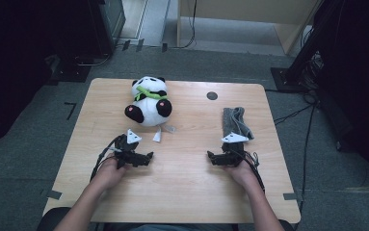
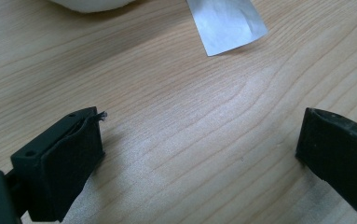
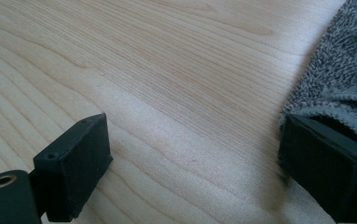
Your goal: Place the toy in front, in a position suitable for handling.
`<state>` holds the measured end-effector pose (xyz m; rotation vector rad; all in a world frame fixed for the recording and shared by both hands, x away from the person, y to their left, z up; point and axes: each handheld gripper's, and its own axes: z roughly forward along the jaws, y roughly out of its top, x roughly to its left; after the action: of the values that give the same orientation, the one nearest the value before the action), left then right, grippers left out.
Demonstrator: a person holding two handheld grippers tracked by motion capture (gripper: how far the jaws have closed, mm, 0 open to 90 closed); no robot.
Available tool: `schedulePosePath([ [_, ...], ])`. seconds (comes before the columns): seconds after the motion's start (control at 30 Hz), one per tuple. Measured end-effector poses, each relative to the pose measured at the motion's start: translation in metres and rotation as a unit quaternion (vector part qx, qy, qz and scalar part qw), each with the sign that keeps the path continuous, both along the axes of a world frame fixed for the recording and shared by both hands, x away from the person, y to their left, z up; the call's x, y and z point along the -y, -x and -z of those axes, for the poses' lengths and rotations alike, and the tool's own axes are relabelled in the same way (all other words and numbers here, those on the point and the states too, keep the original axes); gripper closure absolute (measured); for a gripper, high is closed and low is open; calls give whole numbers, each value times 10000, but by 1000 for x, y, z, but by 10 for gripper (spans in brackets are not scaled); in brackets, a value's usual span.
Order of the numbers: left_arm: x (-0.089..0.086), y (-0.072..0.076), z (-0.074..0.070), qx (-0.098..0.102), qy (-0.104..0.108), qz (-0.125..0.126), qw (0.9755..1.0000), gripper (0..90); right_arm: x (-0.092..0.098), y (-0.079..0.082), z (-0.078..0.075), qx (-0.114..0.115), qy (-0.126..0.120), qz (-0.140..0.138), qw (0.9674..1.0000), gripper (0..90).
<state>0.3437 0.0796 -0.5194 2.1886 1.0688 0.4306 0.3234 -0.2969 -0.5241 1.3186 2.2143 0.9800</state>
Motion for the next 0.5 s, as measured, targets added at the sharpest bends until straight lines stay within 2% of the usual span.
schedulePosePath([
  [0.5, 0, 0, 0, -1, 4, 13, 10000, 1, 0, 2, 0, 6, 12, 106, 9999, 88],
])
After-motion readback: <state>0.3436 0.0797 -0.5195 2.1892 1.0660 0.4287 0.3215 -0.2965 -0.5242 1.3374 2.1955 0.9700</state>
